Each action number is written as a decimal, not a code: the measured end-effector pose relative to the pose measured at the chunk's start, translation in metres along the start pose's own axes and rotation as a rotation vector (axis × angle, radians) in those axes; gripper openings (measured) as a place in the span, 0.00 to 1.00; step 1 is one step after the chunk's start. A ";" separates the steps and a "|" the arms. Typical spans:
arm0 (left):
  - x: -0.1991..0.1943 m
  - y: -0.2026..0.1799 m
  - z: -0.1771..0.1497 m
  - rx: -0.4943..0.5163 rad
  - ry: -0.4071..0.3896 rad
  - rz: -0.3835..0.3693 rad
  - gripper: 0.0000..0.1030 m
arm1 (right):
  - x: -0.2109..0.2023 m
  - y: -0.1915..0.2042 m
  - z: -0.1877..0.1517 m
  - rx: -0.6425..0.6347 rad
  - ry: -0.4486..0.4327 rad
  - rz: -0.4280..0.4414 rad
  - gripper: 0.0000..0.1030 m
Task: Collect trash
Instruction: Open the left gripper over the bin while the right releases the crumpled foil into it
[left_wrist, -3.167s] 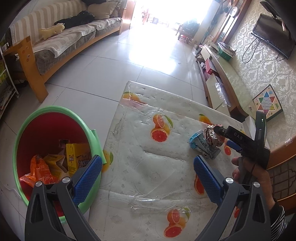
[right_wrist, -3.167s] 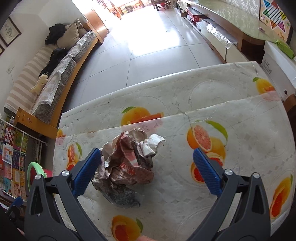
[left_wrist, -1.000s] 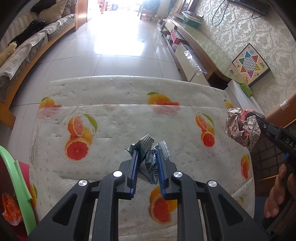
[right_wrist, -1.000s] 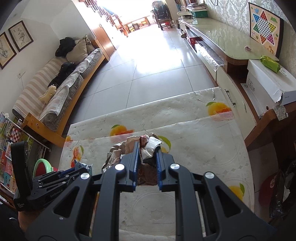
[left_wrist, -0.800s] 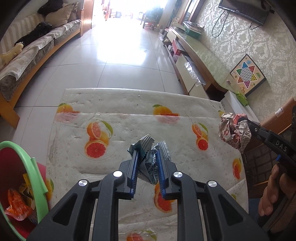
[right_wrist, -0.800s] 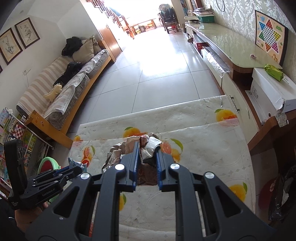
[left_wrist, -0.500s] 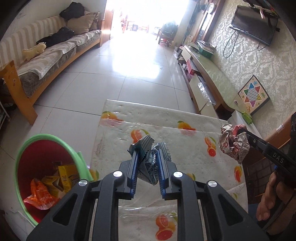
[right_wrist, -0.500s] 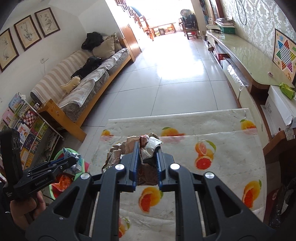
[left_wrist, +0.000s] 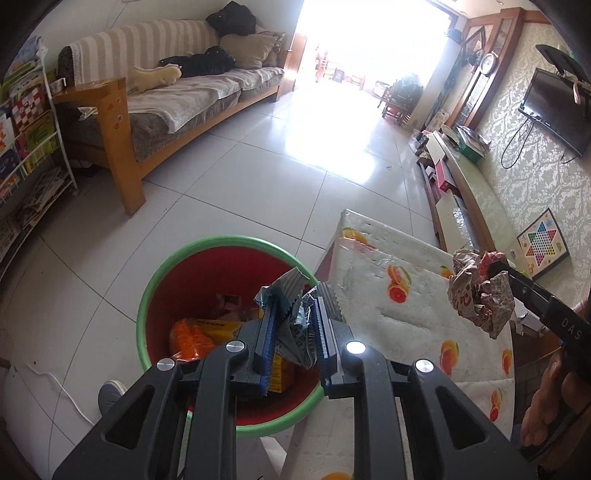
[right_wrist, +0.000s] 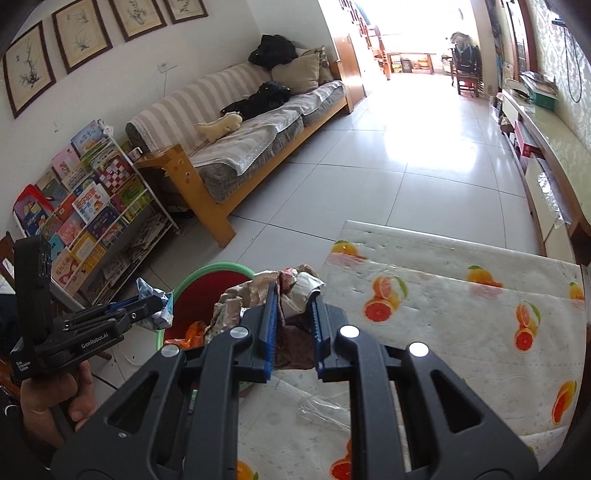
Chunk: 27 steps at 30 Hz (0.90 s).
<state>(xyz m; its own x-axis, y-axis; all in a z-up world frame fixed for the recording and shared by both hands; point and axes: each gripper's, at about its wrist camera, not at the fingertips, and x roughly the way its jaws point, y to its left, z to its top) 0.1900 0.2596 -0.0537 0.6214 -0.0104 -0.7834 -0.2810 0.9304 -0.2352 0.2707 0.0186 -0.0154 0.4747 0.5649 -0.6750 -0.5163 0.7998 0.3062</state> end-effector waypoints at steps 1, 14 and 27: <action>0.001 0.007 -0.002 -0.010 0.004 0.001 0.16 | 0.004 0.007 0.001 -0.011 0.005 0.003 0.16; 0.005 0.060 -0.010 -0.124 0.003 -0.007 0.60 | 0.041 0.066 0.009 -0.100 0.046 0.023 0.16; -0.020 0.090 -0.012 -0.190 -0.052 0.023 0.79 | 0.070 0.100 0.004 -0.147 0.089 0.057 0.16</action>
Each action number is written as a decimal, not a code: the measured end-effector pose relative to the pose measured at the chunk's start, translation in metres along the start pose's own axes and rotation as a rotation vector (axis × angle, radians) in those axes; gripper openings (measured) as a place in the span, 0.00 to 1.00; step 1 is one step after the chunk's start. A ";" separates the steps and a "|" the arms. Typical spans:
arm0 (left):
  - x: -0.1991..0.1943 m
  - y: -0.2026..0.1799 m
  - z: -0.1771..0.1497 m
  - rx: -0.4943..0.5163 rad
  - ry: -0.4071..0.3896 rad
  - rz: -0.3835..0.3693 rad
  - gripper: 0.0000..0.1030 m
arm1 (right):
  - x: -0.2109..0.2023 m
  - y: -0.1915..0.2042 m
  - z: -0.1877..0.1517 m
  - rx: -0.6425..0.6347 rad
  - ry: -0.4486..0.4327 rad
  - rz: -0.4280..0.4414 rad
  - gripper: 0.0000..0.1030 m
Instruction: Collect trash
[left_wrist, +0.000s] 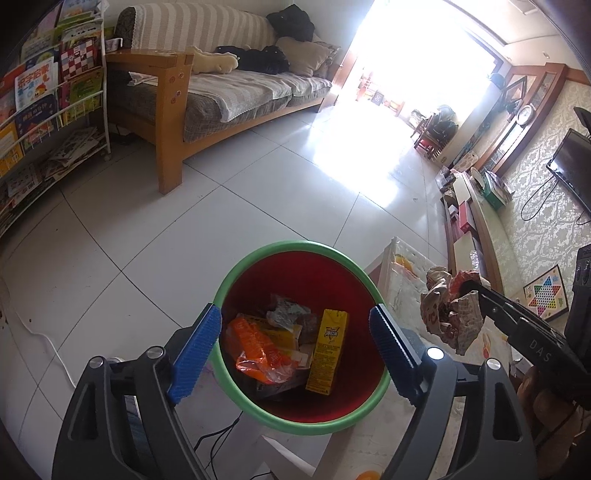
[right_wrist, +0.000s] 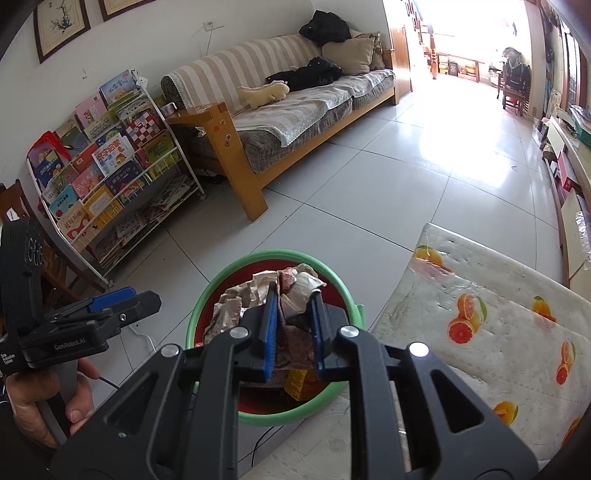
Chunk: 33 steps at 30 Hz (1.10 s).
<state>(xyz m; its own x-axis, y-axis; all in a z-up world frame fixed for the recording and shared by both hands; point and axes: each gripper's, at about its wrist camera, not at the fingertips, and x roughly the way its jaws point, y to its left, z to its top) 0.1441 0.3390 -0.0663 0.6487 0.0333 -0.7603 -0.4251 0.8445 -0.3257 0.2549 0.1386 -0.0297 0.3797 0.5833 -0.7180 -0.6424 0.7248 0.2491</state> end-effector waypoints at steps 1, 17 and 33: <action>-0.003 0.003 0.001 -0.005 -0.006 0.003 0.80 | 0.004 0.003 0.001 -0.005 0.005 0.005 0.16; -0.024 0.047 0.000 -0.064 -0.053 0.051 0.85 | 0.049 0.052 0.000 -0.061 0.064 0.046 0.61; -0.032 0.041 0.001 -0.056 -0.072 0.059 0.92 | 0.039 0.055 0.001 -0.083 0.064 0.004 0.95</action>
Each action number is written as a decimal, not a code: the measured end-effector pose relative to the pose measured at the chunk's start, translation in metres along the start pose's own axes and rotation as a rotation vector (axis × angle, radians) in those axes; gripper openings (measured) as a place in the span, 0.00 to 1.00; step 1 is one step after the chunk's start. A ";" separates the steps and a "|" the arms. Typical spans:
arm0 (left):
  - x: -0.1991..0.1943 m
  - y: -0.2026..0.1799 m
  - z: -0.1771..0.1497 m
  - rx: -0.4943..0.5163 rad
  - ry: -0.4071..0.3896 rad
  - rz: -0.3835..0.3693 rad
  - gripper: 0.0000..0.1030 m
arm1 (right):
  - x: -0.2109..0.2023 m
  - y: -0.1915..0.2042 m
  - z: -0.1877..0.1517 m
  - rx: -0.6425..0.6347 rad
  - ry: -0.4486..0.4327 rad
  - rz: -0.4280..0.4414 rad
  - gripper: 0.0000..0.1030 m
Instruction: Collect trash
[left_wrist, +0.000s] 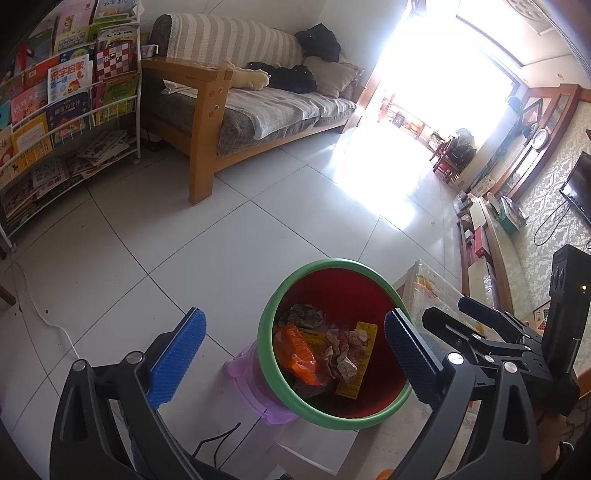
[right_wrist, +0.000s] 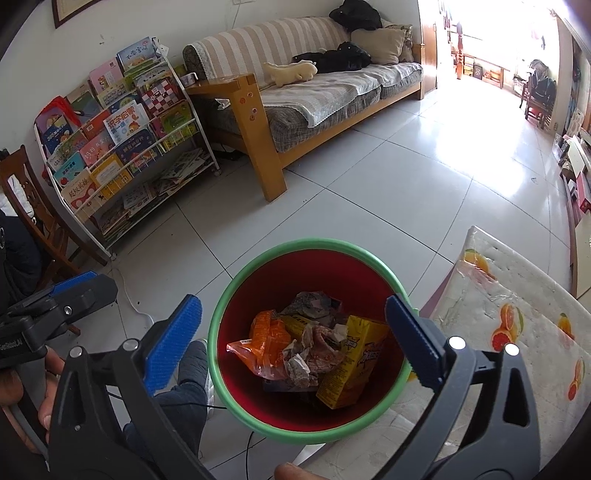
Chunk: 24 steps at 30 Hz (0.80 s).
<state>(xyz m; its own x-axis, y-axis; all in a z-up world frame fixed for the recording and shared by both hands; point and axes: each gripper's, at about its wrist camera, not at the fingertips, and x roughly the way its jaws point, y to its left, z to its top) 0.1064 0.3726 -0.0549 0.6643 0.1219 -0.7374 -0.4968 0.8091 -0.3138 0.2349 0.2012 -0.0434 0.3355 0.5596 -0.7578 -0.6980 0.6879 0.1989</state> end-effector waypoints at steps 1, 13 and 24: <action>-0.001 -0.002 0.000 0.001 -0.002 0.004 0.92 | -0.002 -0.001 0.000 0.002 -0.001 -0.001 0.95; -0.028 -0.067 -0.012 0.134 -0.047 -0.001 0.92 | -0.077 -0.027 -0.021 0.007 -0.105 -0.120 0.95; -0.081 -0.179 -0.059 0.350 -0.211 -0.063 0.92 | -0.211 -0.087 -0.083 0.086 -0.292 -0.359 0.95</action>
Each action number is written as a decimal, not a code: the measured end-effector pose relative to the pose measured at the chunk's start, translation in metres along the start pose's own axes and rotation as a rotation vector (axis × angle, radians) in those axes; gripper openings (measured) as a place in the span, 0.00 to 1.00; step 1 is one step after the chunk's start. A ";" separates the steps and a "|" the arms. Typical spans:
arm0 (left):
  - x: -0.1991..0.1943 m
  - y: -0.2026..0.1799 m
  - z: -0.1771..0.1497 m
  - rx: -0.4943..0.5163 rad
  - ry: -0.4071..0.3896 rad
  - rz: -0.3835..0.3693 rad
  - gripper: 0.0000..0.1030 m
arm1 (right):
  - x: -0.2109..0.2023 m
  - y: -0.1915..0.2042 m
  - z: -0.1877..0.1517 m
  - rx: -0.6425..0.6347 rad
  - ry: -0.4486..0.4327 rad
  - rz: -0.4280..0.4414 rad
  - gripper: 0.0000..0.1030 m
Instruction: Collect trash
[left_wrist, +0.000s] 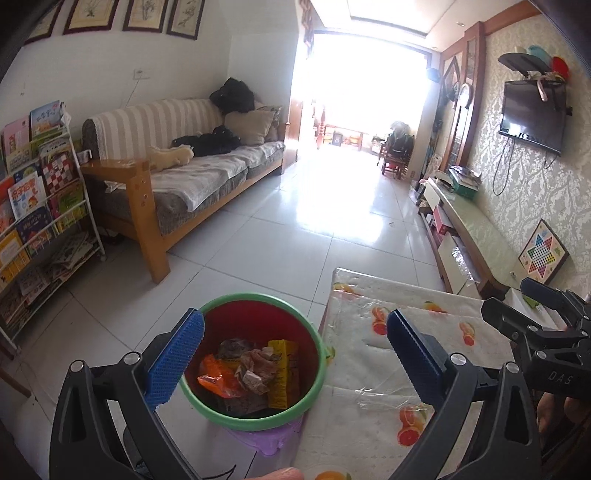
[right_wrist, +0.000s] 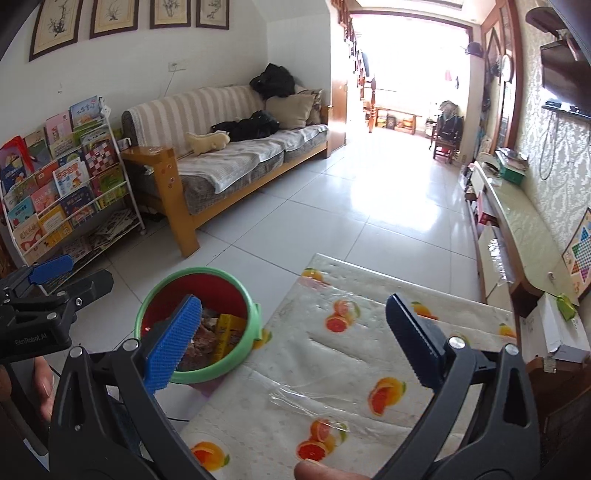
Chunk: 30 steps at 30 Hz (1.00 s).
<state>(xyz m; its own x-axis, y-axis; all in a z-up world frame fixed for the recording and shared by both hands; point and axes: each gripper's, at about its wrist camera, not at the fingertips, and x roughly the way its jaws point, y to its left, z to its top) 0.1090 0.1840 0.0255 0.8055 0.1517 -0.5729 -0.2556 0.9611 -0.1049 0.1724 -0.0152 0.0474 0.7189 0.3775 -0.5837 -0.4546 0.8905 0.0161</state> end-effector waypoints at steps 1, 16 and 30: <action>-0.004 -0.011 0.000 0.018 -0.009 -0.011 0.92 | -0.011 -0.010 -0.003 0.008 -0.015 -0.021 0.95; -0.070 -0.130 -0.009 0.174 -0.107 -0.103 0.92 | -0.117 -0.097 -0.040 0.142 -0.119 -0.170 0.95; -0.111 -0.141 -0.017 0.204 -0.158 -0.045 0.92 | -0.155 -0.078 -0.053 0.112 -0.178 -0.242 0.95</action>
<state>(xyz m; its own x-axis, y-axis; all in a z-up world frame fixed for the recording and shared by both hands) 0.0469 0.0282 0.0899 0.8909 0.1268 -0.4360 -0.1175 0.9919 0.0484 0.0688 -0.1565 0.0939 0.8843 0.1810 -0.4304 -0.2054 0.9786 -0.0104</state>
